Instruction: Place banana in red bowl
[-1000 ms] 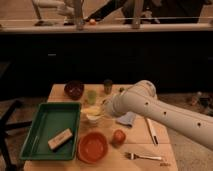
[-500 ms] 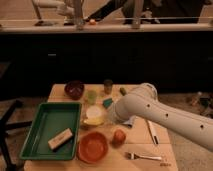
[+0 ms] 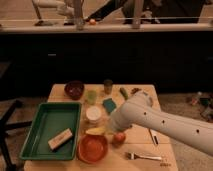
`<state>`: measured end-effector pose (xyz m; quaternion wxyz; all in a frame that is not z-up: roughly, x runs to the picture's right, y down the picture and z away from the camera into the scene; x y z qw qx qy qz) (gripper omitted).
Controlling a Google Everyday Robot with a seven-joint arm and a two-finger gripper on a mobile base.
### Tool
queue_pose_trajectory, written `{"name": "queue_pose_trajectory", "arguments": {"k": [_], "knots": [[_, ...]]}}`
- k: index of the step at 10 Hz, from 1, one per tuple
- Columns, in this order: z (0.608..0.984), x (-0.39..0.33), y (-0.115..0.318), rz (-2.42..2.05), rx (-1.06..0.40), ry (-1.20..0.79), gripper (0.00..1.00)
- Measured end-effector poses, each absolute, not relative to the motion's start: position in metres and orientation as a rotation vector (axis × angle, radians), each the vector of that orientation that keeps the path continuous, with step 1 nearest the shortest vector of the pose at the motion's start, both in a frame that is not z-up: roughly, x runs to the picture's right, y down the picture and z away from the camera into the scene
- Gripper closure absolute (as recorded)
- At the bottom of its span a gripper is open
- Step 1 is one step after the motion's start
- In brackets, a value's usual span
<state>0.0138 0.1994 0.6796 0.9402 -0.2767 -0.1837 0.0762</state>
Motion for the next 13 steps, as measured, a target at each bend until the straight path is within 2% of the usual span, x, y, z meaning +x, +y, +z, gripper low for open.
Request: {"name": "queue_pose_trajectory", "arguments": {"k": [3,6,13], "knots": [[0.665,0.016,0.232,0.155,-0.564,-0.348,1.00],[0.667,0.014,0.251,0.143,-0.576,-0.319,1.00],[0.687,-0.007,0.260,0.089,-0.617,-0.280,0.98]]}}
